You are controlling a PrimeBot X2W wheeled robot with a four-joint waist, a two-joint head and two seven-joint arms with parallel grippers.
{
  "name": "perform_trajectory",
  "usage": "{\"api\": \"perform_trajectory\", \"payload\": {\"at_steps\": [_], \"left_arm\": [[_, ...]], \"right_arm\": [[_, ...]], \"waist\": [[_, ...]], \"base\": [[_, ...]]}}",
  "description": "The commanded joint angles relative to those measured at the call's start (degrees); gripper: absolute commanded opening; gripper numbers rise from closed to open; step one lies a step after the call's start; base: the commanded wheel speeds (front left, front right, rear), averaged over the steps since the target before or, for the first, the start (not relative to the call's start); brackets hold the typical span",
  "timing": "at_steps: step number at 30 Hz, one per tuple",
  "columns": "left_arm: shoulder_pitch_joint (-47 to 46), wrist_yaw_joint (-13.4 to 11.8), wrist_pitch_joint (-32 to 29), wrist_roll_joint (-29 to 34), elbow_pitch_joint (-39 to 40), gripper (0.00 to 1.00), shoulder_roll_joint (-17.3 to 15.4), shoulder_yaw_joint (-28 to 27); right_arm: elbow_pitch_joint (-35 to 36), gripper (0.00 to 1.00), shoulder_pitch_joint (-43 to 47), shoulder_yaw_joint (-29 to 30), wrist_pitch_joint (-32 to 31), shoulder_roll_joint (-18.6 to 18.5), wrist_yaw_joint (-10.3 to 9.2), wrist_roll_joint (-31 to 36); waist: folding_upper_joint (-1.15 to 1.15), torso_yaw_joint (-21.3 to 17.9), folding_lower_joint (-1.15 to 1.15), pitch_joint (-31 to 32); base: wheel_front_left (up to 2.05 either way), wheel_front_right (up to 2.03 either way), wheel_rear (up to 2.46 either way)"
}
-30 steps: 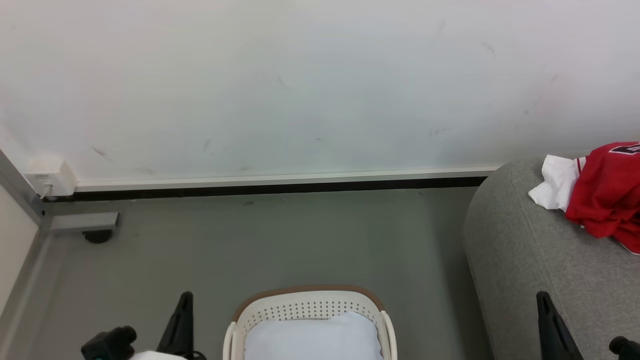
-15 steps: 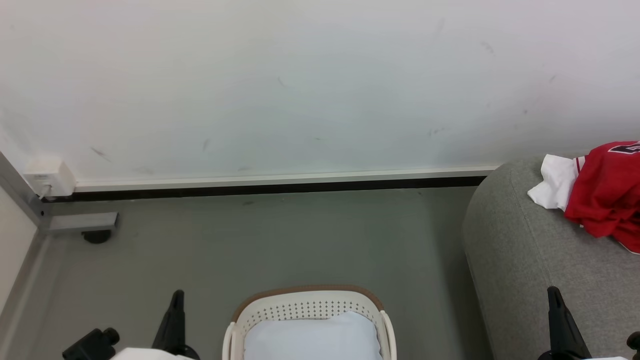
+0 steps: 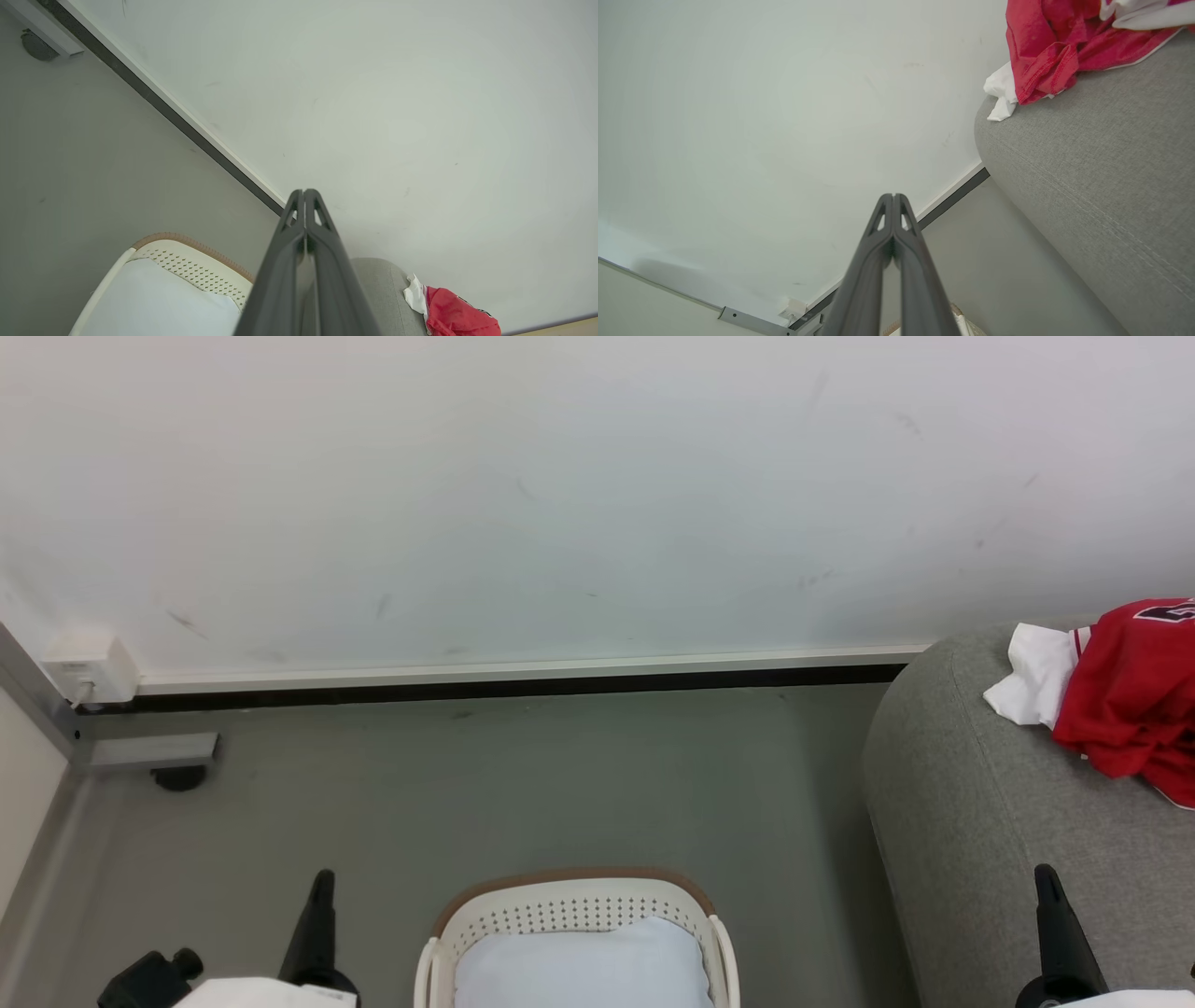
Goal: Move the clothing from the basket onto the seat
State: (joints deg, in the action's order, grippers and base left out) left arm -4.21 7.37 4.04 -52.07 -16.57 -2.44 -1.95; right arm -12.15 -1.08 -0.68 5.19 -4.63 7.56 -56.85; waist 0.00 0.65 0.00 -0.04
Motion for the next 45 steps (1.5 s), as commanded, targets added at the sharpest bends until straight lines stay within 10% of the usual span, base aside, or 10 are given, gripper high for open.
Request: {"api": "perform_trajectory", "payload": {"at_steps": [1,45], "left_arm": [[-1.2,0.1,-0.4,-2.0,0.8,0.00,-0.4,-0.5],[-1.9,0.2,-7.1,-27.1,2.0,0.00,-0.6,-3.2]], "right_arm": [[0.4,0.00,-1.4,0.5,-0.3,-0.2,-0.05,-1.5],[-1.1,0.00,-3.9,4.1,-7.1,0.4,-0.09,-24.4]], "waist": [[0.00,0.0,0.00,0.0],[0.00,-0.4,0.00,-0.1]], "base": [[0.00,0.00,0.00],[0.00,0.00,0.00]]}}
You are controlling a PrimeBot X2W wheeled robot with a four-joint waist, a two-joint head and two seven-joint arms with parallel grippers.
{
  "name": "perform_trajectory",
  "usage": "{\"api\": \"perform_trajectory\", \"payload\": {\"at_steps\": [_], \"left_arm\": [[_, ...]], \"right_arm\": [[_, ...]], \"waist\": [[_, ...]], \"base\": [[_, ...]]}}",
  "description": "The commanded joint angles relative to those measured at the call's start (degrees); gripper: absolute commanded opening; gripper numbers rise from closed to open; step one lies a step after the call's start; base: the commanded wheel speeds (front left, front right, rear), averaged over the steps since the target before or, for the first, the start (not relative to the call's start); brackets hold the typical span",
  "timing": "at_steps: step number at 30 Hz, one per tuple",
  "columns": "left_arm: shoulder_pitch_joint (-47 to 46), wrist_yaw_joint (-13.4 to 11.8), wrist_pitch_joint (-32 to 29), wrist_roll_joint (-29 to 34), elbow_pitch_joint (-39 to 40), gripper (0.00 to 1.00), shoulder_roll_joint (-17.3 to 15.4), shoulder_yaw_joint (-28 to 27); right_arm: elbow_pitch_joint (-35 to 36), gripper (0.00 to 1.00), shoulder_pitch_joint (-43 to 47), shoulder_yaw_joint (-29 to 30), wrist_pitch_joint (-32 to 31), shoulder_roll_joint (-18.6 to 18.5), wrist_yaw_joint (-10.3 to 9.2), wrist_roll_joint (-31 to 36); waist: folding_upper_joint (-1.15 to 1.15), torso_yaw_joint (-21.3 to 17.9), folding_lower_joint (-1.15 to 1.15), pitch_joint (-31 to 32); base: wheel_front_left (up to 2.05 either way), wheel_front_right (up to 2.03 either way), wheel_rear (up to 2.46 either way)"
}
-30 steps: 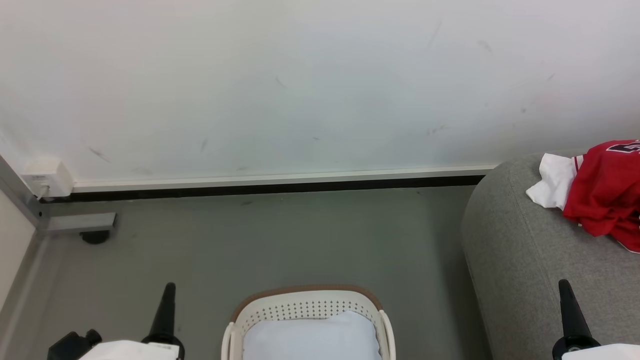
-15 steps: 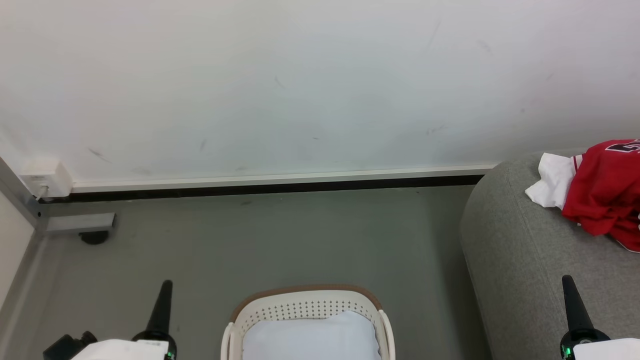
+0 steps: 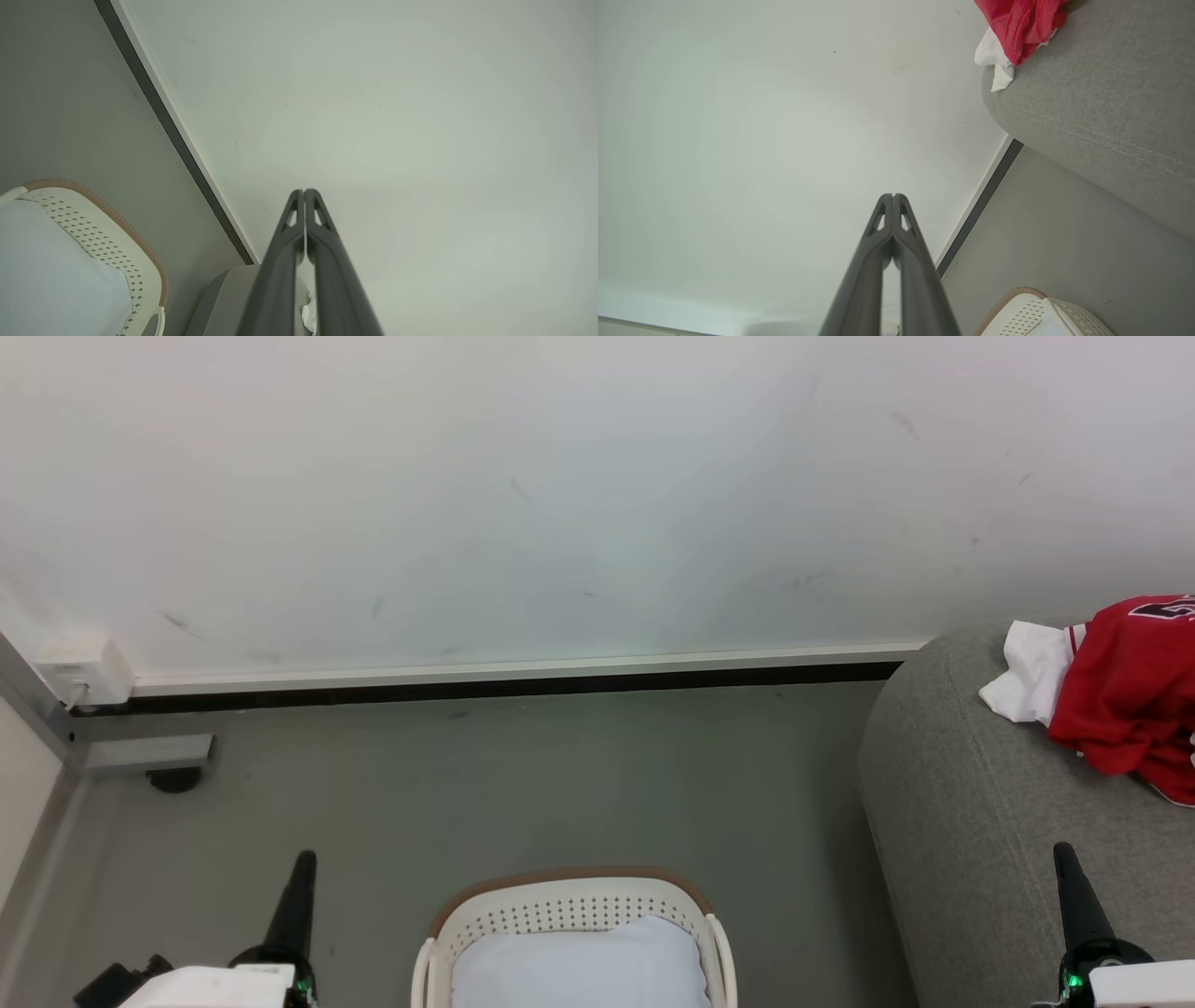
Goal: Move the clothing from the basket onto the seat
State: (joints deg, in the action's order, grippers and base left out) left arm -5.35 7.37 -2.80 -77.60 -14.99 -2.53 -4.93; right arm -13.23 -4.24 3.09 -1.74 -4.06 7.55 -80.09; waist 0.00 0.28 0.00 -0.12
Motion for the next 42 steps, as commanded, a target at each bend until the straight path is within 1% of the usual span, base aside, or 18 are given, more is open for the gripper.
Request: {"api": "perform_trajectory", "payload": {"at_steps": [1,18,34,42], "left_arm": [[-0.8,0.2,-0.4,-1.9,0.5,0.00,-0.5,-0.3],[-1.0,0.2,-2.3,-9.2,0.8,0.00,-0.5,-1.2],[-1.1,0.2,-3.9,-15.1,1.1,0.00,-0.5,-1.8],[-1.1,0.2,-4.0,-15.1,1.0,0.00,-0.5,-1.8]], "right_arm": [[0.0,0.00,-0.8,0.4,-0.3,-0.2,-0.08,-1.6],[-0.5,0.00,-1.6,1.6,-2.4,0.1,-0.10,-8.3],[-0.8,0.00,-2.2,2.5,-4.1,0.4,-0.12,-13.3],[-0.8,0.00,-2.2,2.6,-4.2,0.5,-0.12,-13.1]], "waist": [[0.00,0.0,0.00,0.0],[0.00,-0.2,0.00,0.0],[0.00,-0.3,0.00,-0.1],[0.00,-0.3,0.00,-0.1]], "base": [[0.00,0.00,0.00],[0.00,0.00,0.00],[0.00,0.00,0.00],[0.00,0.00,0.00]]}}
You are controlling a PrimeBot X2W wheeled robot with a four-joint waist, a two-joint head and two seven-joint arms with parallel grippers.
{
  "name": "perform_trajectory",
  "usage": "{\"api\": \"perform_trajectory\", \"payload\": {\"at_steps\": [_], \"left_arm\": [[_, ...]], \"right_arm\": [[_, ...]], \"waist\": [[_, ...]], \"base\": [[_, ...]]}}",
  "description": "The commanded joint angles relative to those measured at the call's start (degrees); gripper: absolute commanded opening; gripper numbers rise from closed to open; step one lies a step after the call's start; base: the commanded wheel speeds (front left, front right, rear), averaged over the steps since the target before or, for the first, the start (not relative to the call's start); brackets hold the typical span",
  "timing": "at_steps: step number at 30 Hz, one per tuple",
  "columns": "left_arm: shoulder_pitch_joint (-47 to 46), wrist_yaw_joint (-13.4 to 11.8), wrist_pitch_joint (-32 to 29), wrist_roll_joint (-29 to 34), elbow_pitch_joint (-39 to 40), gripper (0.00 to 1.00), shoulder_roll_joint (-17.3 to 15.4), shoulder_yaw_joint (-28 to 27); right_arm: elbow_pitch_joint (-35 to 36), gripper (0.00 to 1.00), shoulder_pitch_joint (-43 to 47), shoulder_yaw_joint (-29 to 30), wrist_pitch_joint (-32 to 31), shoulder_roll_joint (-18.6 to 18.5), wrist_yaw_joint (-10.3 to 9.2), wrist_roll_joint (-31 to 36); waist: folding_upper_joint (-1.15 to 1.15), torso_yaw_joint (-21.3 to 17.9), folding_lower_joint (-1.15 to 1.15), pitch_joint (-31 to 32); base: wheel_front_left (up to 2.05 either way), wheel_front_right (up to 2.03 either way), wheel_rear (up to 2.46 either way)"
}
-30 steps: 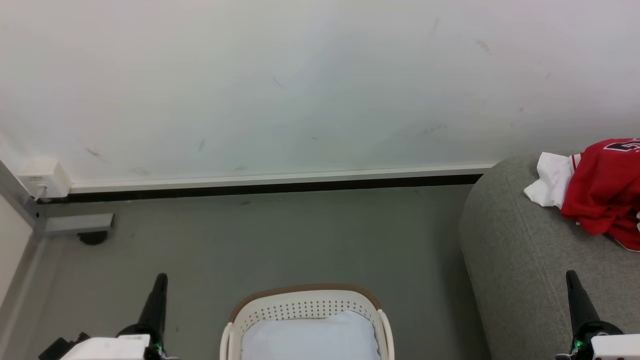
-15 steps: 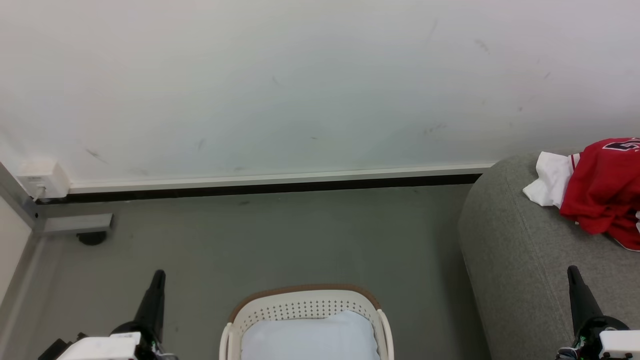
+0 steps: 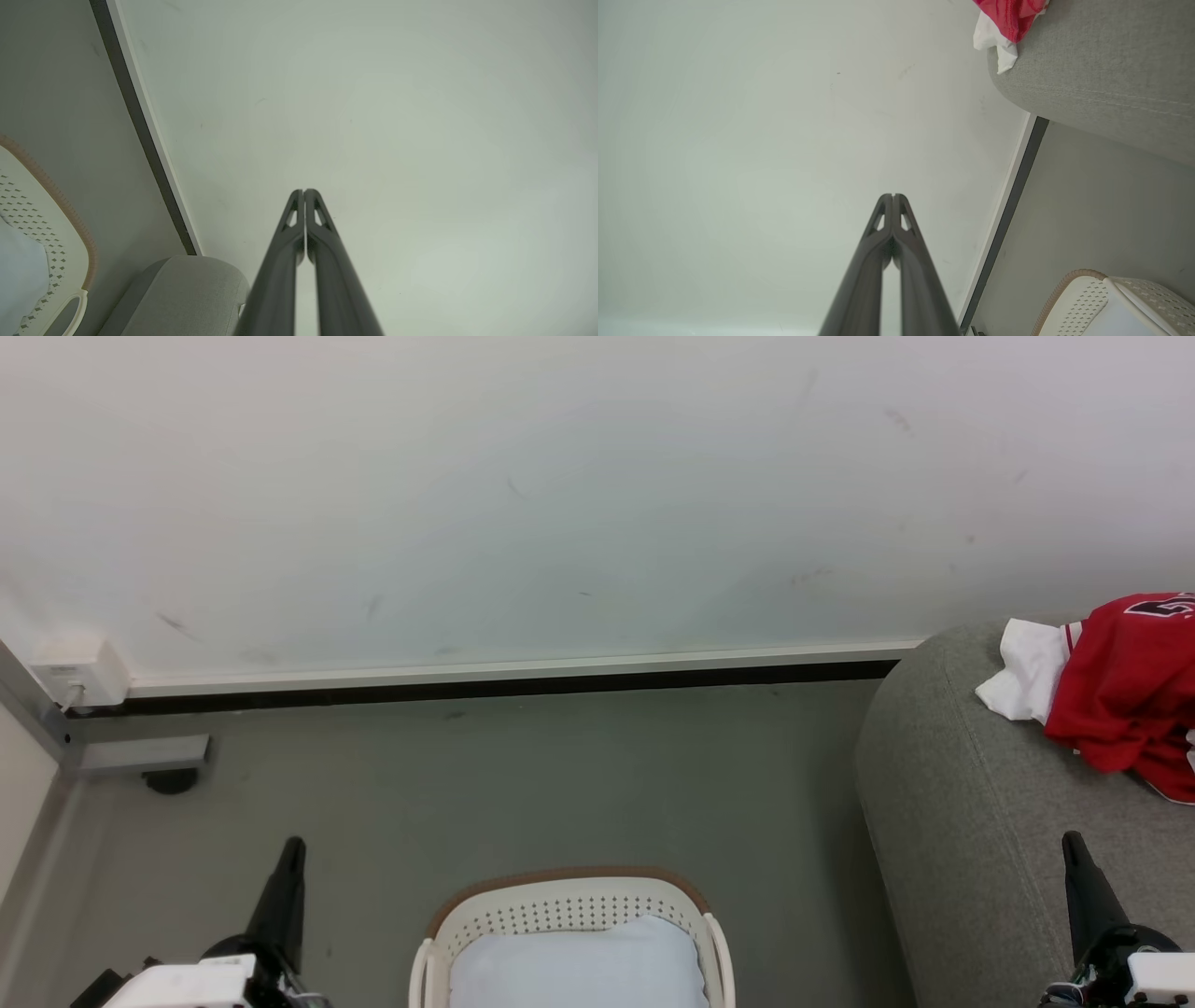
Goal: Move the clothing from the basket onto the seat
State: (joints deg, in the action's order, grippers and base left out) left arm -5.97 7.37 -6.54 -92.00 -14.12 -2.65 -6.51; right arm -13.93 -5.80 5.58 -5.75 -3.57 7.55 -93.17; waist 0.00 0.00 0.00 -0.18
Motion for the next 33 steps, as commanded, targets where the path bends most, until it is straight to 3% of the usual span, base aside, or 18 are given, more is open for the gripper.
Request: {"api": "perform_trajectory", "payload": {"at_steps": [1,33], "left_arm": [[-0.5,0.2,-0.2,-0.7,0.2,0.00,-0.4,-0.2],[-0.5,0.2,-0.2,-0.7,0.2,0.00,-0.4,-0.2]], "right_arm": [[-0.1,0.00,-0.7,0.2,-0.2,0.0,-0.12,0.0],[-0.2,0.00,-0.7,0.5,-0.5,0.3,-0.12,0.4]], "waist": [[0.00,0.0,0.00,0.0],[0.00,0.0,0.00,0.0]], "base": [[0.00,0.00,0.00],[0.00,0.00,0.00]]}}
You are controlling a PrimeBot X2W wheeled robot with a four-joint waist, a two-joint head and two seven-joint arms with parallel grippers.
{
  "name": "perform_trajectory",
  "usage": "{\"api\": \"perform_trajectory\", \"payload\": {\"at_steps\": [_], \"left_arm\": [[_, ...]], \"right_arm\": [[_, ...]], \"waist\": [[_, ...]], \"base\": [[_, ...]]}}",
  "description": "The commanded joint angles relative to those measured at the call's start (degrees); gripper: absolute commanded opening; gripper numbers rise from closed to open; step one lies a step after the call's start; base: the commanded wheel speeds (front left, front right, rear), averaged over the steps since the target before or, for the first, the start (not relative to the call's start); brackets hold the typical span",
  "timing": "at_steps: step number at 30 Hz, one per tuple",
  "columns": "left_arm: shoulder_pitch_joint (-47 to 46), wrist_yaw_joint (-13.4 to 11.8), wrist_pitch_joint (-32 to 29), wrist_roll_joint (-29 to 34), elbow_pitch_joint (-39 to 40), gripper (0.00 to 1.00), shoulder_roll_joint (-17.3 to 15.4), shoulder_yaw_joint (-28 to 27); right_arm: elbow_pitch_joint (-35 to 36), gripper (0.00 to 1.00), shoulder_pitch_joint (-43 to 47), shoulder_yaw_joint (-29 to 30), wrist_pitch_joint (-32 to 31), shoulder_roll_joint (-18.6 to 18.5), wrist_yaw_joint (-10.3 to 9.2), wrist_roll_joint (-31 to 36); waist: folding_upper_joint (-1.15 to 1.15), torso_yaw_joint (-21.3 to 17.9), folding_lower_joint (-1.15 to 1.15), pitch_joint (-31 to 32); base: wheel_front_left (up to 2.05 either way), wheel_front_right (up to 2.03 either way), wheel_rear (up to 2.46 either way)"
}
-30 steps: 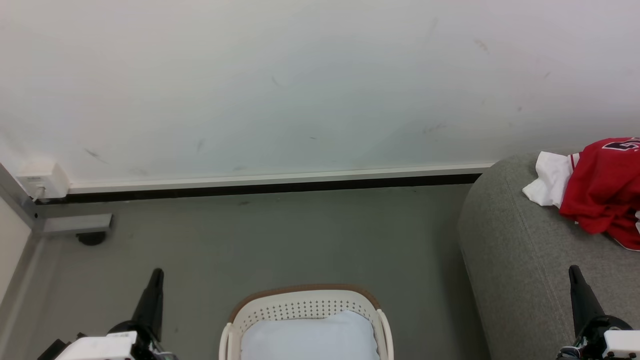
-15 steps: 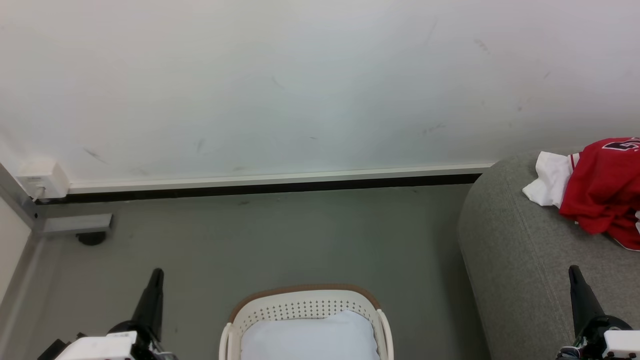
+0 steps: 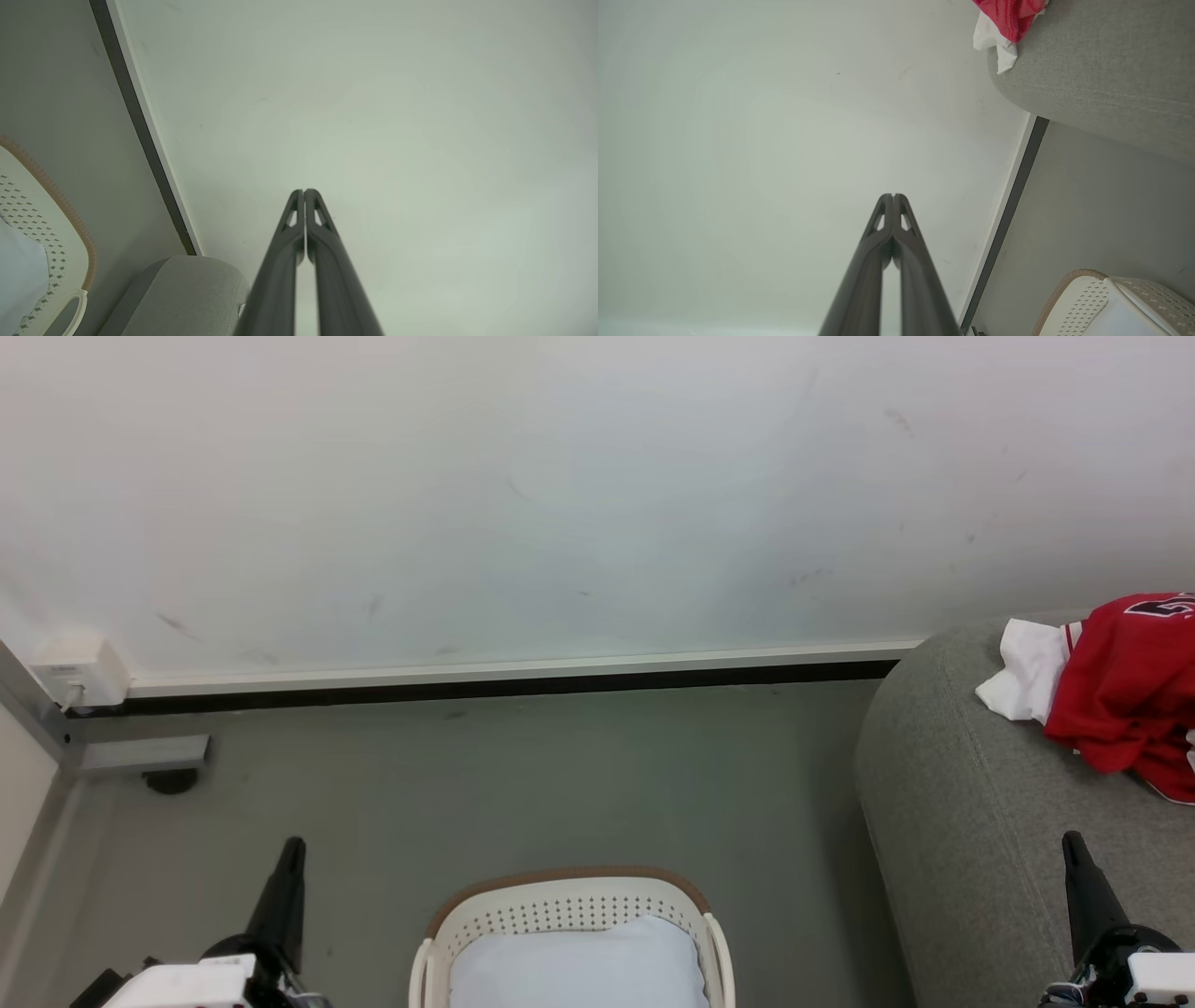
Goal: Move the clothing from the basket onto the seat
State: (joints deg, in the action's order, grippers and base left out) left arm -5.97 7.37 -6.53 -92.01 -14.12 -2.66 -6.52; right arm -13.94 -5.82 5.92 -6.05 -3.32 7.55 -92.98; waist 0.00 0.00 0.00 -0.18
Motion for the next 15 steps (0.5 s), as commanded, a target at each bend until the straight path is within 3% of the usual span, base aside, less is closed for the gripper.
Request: {"api": "perform_trajectory", "payload": {"at_steps": [1,15], "left_arm": [[-0.5,0.2,-0.2,-0.7,0.2,0.00,-0.4,-0.1],[-0.5,0.2,-0.2,-0.7,0.2,0.00,-0.4,-0.1]], "right_arm": [[-0.1,0.00,-0.7,0.2,-0.2,0.0,-0.12,0.1],[-0.2,0.00,-0.7,0.3,-0.2,0.1,-0.12,0.3]], "waist": [[0.00,0.0,0.00,0.0],[0.00,0.0,0.00,0.0]], "base": [[0.00,0.00,0.00],[0.00,0.00,0.00]]}}
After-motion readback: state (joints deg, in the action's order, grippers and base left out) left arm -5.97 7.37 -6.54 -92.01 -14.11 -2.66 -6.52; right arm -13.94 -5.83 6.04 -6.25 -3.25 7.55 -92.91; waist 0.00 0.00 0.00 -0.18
